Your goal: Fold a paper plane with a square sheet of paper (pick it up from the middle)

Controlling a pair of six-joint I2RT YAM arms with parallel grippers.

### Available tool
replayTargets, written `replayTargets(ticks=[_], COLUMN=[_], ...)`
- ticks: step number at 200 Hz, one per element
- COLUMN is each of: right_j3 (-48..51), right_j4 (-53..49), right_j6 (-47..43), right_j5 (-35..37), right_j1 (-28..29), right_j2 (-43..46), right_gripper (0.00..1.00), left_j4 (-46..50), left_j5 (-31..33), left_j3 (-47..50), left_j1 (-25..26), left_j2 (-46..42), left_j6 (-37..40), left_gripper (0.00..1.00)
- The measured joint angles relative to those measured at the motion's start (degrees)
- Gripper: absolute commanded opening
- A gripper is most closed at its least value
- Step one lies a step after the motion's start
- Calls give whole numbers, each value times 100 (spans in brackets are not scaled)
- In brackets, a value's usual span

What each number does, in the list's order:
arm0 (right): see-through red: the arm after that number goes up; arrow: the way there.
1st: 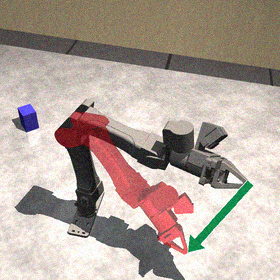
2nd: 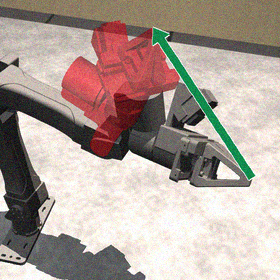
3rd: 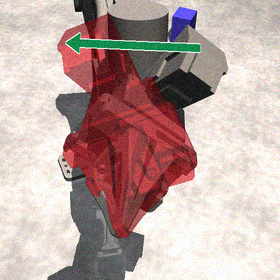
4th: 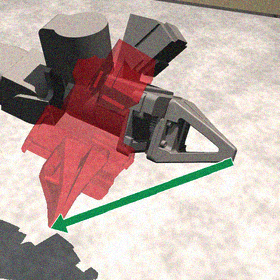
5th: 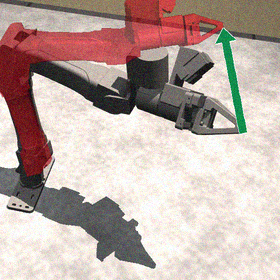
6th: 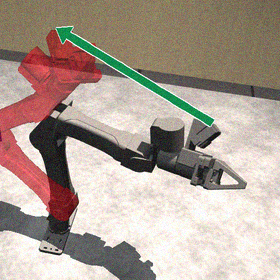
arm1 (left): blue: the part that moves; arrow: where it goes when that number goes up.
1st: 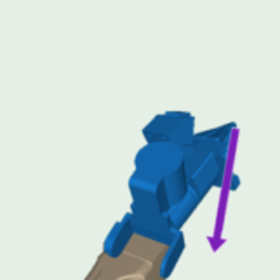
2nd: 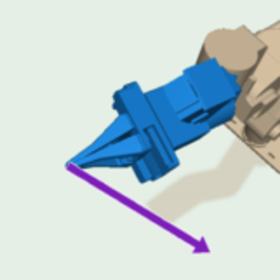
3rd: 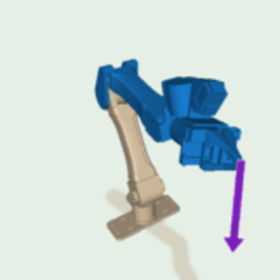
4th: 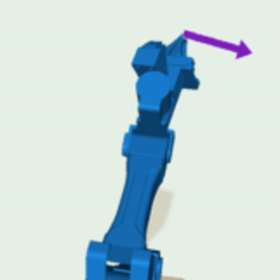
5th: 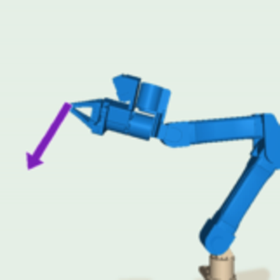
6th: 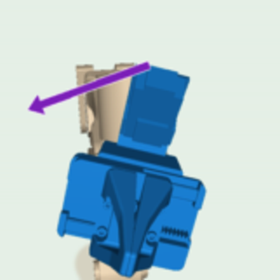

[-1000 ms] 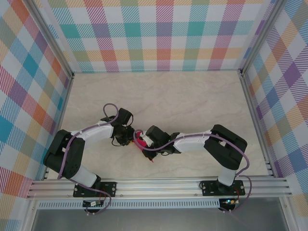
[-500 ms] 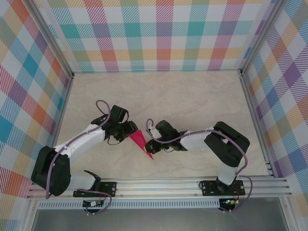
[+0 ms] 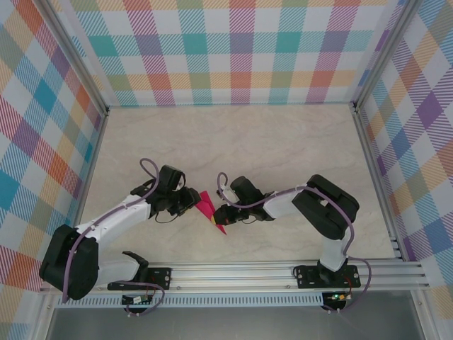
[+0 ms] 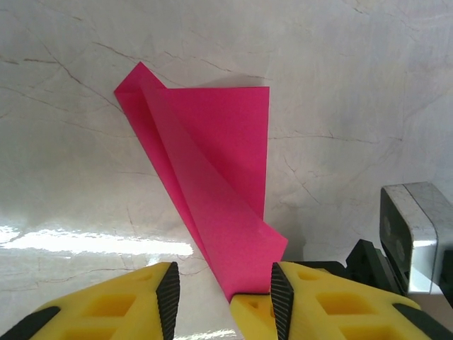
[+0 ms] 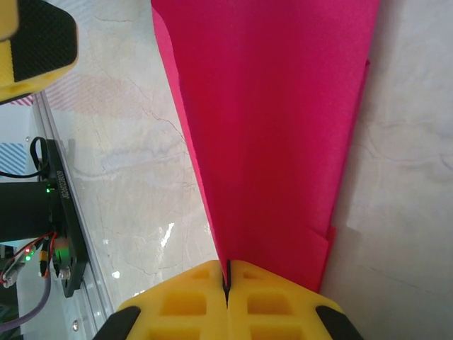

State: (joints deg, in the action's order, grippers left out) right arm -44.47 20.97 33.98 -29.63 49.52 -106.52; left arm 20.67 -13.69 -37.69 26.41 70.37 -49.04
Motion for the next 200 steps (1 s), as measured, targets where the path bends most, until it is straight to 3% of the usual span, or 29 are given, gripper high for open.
replayTargets(ticks=[106,200], right_j3=[-94,-411], right_j4=[481,603], right_j6=[798,1325], right_j5=[-1266,-1818], right_j1=[-470,-647], right_j2=[-533,-909], right_gripper=[6,7], left_j4=[-1071,-1996], left_j5=[-518,-789], left_j3=[551,579], left_j1=[0,55], left_j2=[-216,409], left_j6=[90,197], left_gripper=[34,33])
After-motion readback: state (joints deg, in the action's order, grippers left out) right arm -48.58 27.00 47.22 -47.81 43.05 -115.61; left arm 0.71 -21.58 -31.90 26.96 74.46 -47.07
